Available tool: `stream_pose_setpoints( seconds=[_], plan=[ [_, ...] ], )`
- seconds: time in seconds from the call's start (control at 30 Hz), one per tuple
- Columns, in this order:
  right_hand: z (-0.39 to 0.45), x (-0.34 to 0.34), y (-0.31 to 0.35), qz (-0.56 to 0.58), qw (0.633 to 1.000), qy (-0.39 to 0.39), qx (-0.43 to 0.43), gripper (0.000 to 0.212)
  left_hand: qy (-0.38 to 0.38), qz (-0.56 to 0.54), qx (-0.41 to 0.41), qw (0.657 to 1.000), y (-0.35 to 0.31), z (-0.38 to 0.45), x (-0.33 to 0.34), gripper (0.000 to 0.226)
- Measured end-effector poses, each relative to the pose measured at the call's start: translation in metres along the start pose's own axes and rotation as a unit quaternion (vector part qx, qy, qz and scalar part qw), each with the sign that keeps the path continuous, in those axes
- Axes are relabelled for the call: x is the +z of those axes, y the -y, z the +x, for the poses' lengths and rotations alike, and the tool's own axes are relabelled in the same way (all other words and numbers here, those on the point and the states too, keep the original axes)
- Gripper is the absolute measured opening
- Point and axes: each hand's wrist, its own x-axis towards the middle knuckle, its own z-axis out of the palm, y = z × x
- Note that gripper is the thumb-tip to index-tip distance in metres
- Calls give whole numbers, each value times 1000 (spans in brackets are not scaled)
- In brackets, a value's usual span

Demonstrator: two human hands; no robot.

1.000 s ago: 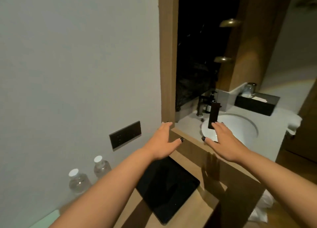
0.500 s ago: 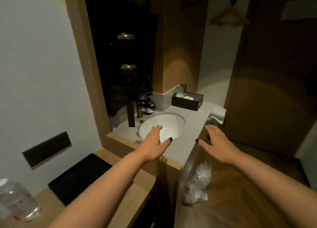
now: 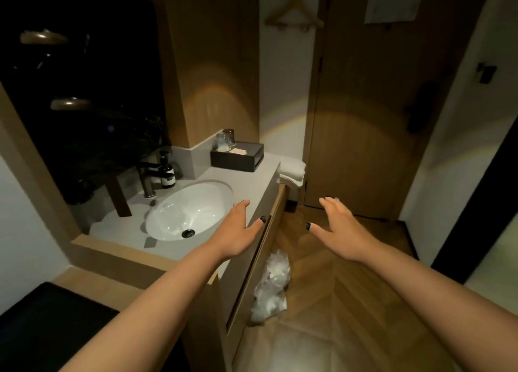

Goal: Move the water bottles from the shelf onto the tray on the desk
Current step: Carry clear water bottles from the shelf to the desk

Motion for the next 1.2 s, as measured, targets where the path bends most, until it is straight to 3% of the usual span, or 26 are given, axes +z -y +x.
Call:
stream_pose_setpoints(
  seconds=[0.37, 0.7, 1.0, 1.2],
  plan=[
    [115, 15, -53, 4, 1000, -20, 8, 63, 51, -10, 30, 998, 18, 148, 40, 67],
    [259, 22, -87, 4, 996, -36, 83, 66, 79, -7, 43, 996, 37, 304, 44, 65],
    [339, 28, -131, 3, 992, -3, 125, 66, 111, -18, 36, 993, 38, 396, 71, 63],
    [406, 29, -178, 3, 994, 14, 109, 66, 113, -19, 13, 993, 33, 464, 102, 64]
  ],
)
